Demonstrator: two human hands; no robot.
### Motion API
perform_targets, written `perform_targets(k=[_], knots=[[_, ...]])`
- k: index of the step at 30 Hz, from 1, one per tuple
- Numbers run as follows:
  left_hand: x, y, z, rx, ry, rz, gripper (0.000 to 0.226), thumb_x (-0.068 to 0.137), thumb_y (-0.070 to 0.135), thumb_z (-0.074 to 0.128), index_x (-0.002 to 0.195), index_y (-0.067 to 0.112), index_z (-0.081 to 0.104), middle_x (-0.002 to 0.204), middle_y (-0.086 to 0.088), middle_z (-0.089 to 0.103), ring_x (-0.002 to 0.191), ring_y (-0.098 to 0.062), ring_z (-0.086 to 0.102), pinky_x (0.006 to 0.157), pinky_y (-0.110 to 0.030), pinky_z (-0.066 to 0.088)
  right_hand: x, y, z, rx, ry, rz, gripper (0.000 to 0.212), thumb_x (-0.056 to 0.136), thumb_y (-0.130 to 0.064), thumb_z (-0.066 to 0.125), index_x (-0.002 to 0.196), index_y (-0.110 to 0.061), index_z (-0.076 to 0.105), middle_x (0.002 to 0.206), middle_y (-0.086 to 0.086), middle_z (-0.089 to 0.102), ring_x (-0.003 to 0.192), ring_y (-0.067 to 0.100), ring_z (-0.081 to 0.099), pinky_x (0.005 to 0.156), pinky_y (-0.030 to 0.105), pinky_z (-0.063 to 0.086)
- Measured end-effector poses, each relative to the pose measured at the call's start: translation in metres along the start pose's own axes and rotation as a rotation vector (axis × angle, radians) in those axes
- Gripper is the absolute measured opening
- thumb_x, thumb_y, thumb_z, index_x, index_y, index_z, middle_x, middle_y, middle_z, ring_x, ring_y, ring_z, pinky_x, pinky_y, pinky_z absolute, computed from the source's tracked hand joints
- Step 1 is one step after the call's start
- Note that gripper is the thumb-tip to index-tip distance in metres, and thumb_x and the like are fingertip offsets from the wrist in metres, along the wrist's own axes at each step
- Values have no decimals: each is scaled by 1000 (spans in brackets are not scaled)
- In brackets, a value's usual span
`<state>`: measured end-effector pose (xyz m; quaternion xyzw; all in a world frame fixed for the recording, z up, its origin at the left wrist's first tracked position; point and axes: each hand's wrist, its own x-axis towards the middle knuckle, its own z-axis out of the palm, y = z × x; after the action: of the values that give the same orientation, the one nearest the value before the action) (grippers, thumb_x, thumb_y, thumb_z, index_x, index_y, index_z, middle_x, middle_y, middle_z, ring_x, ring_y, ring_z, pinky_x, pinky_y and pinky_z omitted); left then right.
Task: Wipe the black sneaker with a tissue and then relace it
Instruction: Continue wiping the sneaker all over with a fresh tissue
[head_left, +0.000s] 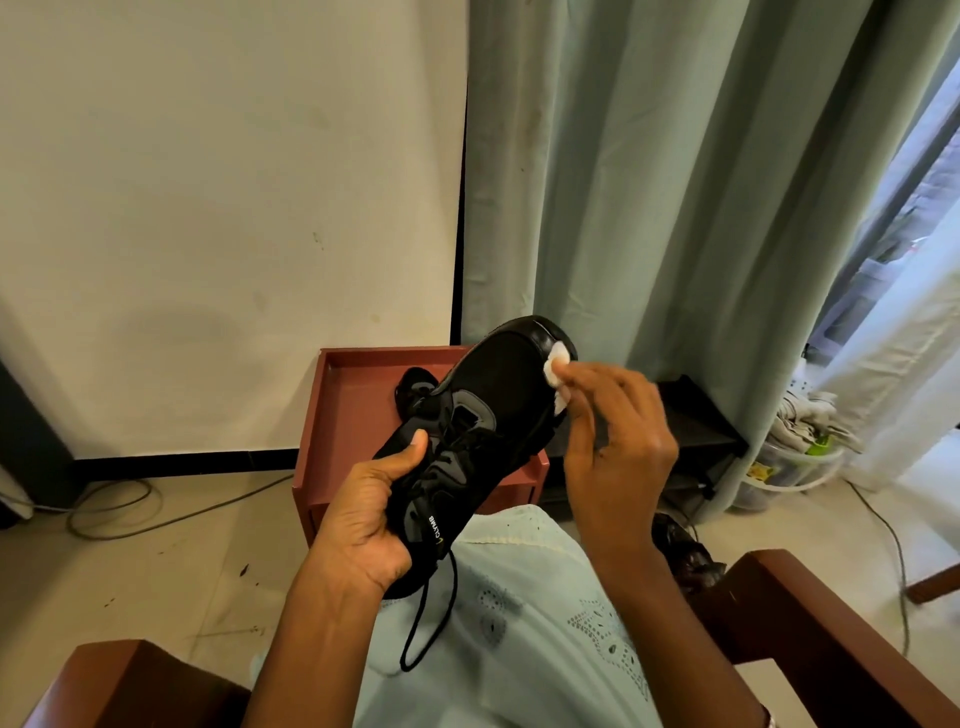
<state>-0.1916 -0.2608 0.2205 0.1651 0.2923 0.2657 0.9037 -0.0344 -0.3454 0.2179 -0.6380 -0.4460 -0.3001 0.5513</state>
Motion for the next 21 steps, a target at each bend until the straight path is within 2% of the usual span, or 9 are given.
perform_targets(k=[4,7,11,15,19,21], knots=[[0,2,-3,4,13,12,35,89,10,62,122,-2,64,111,-24,70,90,-37,73,67,-44,62,-28,3,-1,13,-77,8,20,84,7,72,102,-3,73,99,6,69,93,14,62,85,19,49],[1,0,-2,17,10,12,34,90,10,61,122,-2,63,111,-25,70,90,-37,73,69,-46,62,-15,6,-1,6,-51,10,16,85,6,72,98,-3,74,95,6,70,89,15,63,82,20,50],[2,-2,0,66,-15,61,29,93,10,58,119,-1,65,111,-25,70,95,-38,72,81,-48,60,16,7,0,-7,2,5,11,89,-2,70,99,-5,74,94,6,70,91,14,62,84,17,49],[6,-4,-4,121,-21,144,30,92,9,59,120,4,66,116,-24,69,108,-40,67,99,-51,49,30,3,3,-44,-14,23,13,92,-4,67,102,-8,74,98,5,70,93,14,61,85,12,46],[9,-4,-6,190,74,244,35,76,12,71,111,7,72,111,-21,72,104,-38,69,99,-52,49,36,-2,3,-109,-107,-2,15,91,-4,65,102,-9,76,98,4,72,94,17,62,86,14,46],[9,-5,-5,251,140,291,29,75,11,75,103,6,75,103,-18,74,96,-34,72,92,-48,54,41,-3,2,-167,-178,-13,17,87,1,68,98,-9,76,96,3,73,92,20,63,85,23,51]])
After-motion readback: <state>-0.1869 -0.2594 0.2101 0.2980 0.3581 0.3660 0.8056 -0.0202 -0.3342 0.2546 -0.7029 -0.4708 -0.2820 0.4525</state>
